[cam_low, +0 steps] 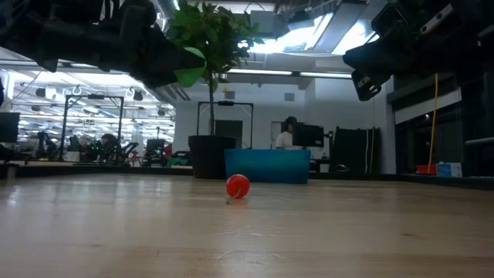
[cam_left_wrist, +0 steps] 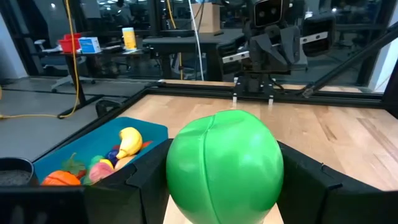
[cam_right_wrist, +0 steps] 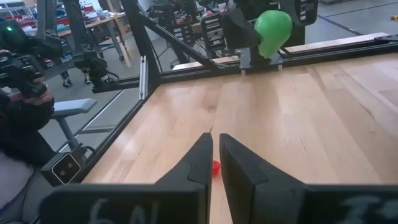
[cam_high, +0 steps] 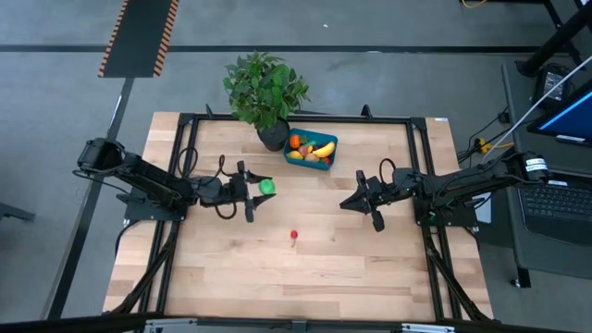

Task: Pick and placing Produce into tupperware
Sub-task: Put the green avocado into the blue container

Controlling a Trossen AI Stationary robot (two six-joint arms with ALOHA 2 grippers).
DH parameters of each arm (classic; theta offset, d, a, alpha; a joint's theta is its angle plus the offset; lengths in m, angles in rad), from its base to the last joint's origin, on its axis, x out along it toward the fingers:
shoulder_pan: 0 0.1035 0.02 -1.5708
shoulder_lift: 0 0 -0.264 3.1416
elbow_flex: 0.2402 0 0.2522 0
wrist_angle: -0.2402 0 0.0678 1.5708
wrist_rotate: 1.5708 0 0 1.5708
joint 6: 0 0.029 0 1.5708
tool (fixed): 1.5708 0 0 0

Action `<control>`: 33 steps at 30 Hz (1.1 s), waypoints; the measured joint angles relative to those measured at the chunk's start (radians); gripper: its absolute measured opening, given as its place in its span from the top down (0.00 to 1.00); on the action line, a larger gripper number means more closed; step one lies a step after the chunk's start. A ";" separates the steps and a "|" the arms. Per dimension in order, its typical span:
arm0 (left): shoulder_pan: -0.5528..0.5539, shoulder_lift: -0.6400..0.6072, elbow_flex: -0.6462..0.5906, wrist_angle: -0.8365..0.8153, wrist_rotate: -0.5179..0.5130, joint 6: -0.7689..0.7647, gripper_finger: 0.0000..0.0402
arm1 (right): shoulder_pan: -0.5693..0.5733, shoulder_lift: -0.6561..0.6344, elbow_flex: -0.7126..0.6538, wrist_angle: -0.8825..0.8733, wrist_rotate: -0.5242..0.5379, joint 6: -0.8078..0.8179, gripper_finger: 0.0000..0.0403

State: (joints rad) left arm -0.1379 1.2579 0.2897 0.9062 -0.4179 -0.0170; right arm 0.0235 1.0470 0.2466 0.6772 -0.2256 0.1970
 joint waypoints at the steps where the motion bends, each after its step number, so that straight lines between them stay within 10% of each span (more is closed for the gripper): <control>1: 0.000 0.000 0.000 0.000 0.000 0.000 0.45 | 0.000 0.000 0.000 0.000 0.000 0.000 0.92; 16: 0.068 0.049 0.042 -0.037 0.008 0.015 0.45 | 0.000 0.000 -0.001 -0.002 0.000 0.004 0.92; 33: 0.323 0.356 0.311 -0.039 0.305 0.079 0.45 | 0.000 0.000 -0.001 -0.020 -0.003 -0.010 0.92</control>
State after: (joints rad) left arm 0.1850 1.6143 0.6008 0.8676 -0.1131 0.0624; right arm 0.0235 1.0473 0.2455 0.6567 -0.2291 0.1870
